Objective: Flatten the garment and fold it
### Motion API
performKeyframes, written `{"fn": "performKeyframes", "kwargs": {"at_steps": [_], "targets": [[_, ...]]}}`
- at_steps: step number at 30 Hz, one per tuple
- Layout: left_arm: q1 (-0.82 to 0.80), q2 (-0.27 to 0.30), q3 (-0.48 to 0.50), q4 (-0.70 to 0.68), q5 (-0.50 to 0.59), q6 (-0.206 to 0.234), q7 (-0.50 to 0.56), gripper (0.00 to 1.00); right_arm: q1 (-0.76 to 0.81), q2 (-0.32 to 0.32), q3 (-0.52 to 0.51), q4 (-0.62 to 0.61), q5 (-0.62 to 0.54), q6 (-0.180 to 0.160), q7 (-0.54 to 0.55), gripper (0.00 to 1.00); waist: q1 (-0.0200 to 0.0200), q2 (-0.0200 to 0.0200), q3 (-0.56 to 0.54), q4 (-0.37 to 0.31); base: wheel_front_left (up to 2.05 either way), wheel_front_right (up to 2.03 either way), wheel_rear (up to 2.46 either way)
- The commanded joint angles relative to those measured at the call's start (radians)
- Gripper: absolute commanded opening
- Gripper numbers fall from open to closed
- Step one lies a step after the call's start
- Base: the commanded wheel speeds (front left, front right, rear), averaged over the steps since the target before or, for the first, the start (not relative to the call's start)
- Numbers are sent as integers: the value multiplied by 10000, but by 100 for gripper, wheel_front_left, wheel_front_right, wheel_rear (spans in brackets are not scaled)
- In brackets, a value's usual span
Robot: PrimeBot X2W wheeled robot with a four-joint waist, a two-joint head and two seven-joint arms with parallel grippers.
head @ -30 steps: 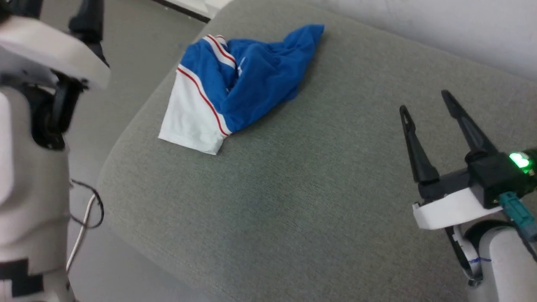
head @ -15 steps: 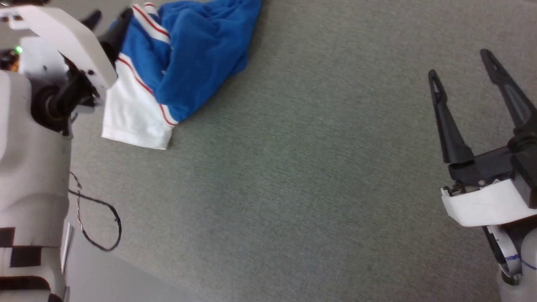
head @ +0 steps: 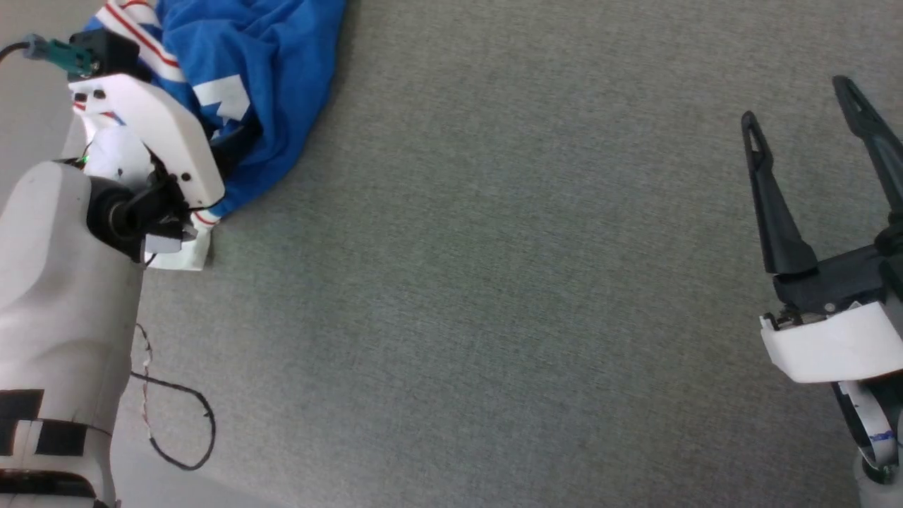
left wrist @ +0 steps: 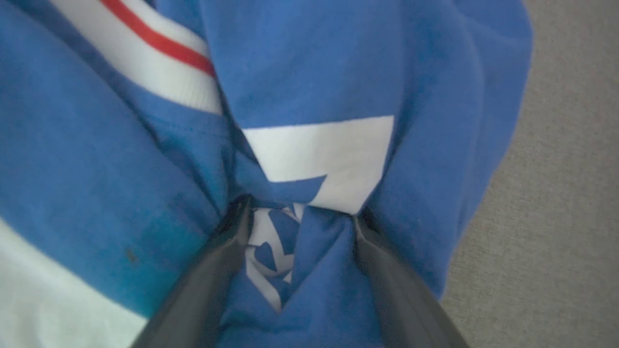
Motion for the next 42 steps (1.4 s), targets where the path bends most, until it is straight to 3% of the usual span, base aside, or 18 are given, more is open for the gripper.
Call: {"fn": "performKeyframes", "kwargs": {"at_steps": [1, 2, 3, 4, 14, 20, 26, 37, 42], "targets": [[287, 8, -130, 306, 51, -64, -117, 100, -32, -40, 41, -57, 91, -19, 27, 100, -1, 0, -11, -218, 0, 0, 0], [300, 36, -192, 372, 134, -64, -286, 100, -43, -46, 56, -56, 100, -19, 37, 100, -1, 0, -23, -258, 0, 0, 0], [315, 46, -319, 395, 179, -64, -378, 31, -50, -47, 54, -63, 102, -19, 45, 100, -1, 0, -34, -282, 0, 0, 0], [322, 53, -375, 404, 163, -64, -526, 0, -49, -49, 43, -74, 98, -19, 55, 100, -1, 0, -46, -292, 0, 0, 0], [-195, 859, -598, 194, 151, -65, -1621, 0, 21, 247, -118, 206, 187, -19, -302, 100, -1, 0, -496, -156, 0, 0, 0], [-616, 1821, -742, -876, -85, -65, -2176, 0, 218, 944, -242, 1006, 289, -19, -1108, 100, -1, 0, -1662, -216, 0, 0, 0], [-1247, 2311, -448, -1713, -257, -61, -2313, 0, 579, 1437, -574, 1702, 437, -19, -1812, 100, -1, 0, -2746, -414, 0, 0, 0], [-2466, 2220, -738, -3218, -176, 194, -1397, 0, 1083, 1842, -1129, 2459, 739, -19, -2701, 100, -1, 0, -4154, -1138, 0, 0, 0], [-2900, 1597, -951, -4165, -407, 522, -883, 0, 1184, 1858, -1460, 2533, 1054, -19, -2918, 100, -1, 0, -4440, -1720, 0, 0, 0]]}}
